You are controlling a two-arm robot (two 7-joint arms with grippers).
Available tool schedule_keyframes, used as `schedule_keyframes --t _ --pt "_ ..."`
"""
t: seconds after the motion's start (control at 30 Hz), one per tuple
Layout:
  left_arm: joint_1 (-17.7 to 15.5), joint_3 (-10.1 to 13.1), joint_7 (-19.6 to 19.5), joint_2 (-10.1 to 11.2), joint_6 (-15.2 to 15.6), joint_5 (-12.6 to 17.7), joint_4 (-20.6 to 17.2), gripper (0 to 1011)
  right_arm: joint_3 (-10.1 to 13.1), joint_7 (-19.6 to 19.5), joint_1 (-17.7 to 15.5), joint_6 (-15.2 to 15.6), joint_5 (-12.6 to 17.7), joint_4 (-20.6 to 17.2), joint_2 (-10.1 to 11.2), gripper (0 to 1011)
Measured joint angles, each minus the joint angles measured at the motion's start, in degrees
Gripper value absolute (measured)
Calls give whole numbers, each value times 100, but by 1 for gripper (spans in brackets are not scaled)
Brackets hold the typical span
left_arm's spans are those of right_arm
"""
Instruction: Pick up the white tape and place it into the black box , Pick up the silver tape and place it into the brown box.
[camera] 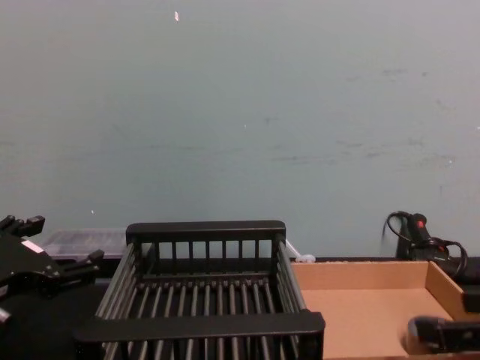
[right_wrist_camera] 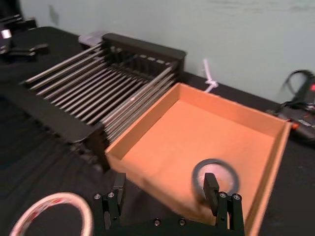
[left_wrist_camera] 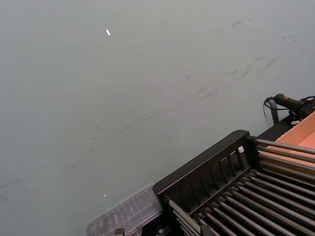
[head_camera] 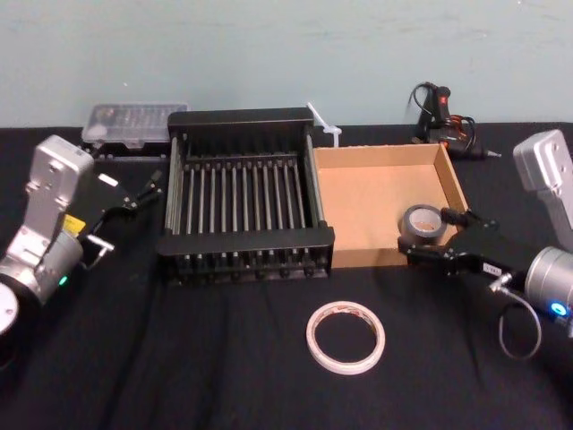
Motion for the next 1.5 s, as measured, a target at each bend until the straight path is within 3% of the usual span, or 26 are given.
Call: schedule_keyframes --t 0.33,0.87,1.5 --pt "0 0 0 0 0 0 0 1001 -326 176 -151 14 51 -224 246 1002" --pt "0 0 0 0 0 0 0 1001 -841 396 -62 106 -60 -304 475 1002" --pt "0 0 0 0 0 0 0 1001 -1171 503 127 163 -240 -162 507 1002"
